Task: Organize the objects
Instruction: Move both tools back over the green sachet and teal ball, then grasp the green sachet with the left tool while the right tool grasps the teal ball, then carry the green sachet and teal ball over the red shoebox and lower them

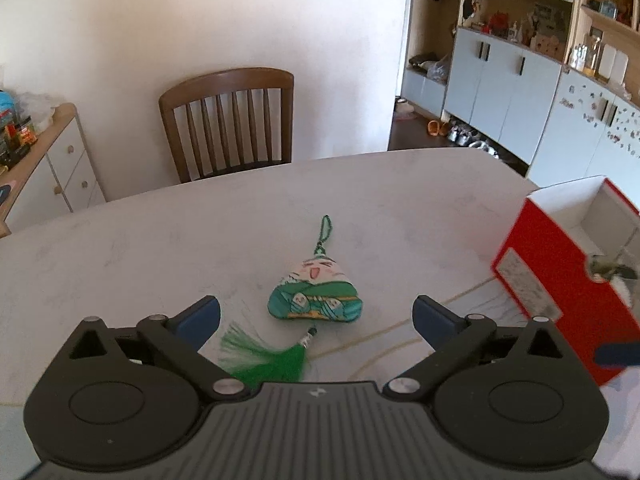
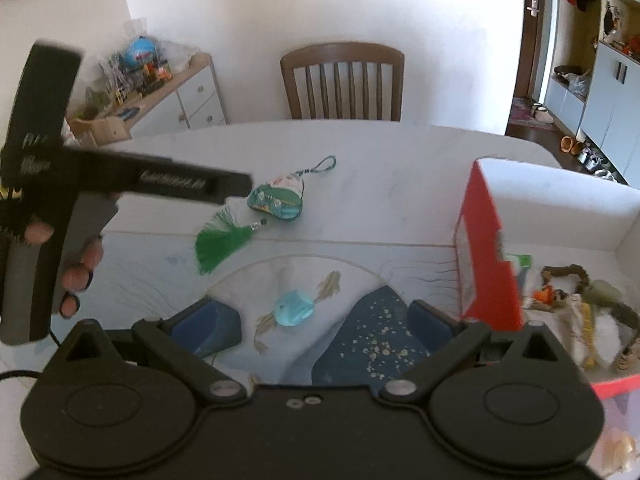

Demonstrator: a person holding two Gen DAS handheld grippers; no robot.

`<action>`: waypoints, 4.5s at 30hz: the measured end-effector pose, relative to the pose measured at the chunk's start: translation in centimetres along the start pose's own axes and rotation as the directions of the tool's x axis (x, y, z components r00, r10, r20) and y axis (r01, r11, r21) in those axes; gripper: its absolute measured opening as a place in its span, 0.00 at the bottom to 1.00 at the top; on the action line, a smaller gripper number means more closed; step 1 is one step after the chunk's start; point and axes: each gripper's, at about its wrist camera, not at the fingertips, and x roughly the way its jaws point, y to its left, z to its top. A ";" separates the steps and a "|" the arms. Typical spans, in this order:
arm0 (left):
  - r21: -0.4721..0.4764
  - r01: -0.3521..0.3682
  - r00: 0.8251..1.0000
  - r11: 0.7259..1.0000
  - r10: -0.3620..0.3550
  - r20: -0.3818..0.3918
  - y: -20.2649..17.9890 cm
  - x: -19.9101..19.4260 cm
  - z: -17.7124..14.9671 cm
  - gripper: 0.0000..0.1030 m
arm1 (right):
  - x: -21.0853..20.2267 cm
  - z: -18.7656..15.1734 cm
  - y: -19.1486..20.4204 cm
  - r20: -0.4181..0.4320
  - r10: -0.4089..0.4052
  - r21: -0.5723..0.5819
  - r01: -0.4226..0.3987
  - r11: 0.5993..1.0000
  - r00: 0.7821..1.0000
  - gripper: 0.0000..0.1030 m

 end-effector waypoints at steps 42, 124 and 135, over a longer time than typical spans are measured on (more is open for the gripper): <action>-0.028 -0.003 0.993 1.000 -0.001 -0.114 0.8 11.8 -0.4 0.78 | 10.2 -0.5 2.3 -0.117 -0.020 -0.119 0.006 0.993 0.993 0.50; 0.132 0.114 0.992 0.985 -0.120 0.037 -28.5 -4.6 9.3 0.71 | -11.1 -0.4 -24.7 0.057 -0.148 0.031 0.146 0.989 0.987 0.36; 0.175 0.090 0.992 0.981 -0.071 -0.109 -30.8 3.0 5.8 0.71 | -6.6 -0.8 -27.4 -0.010 -0.129 -0.003 0.129 0.992 0.992 0.36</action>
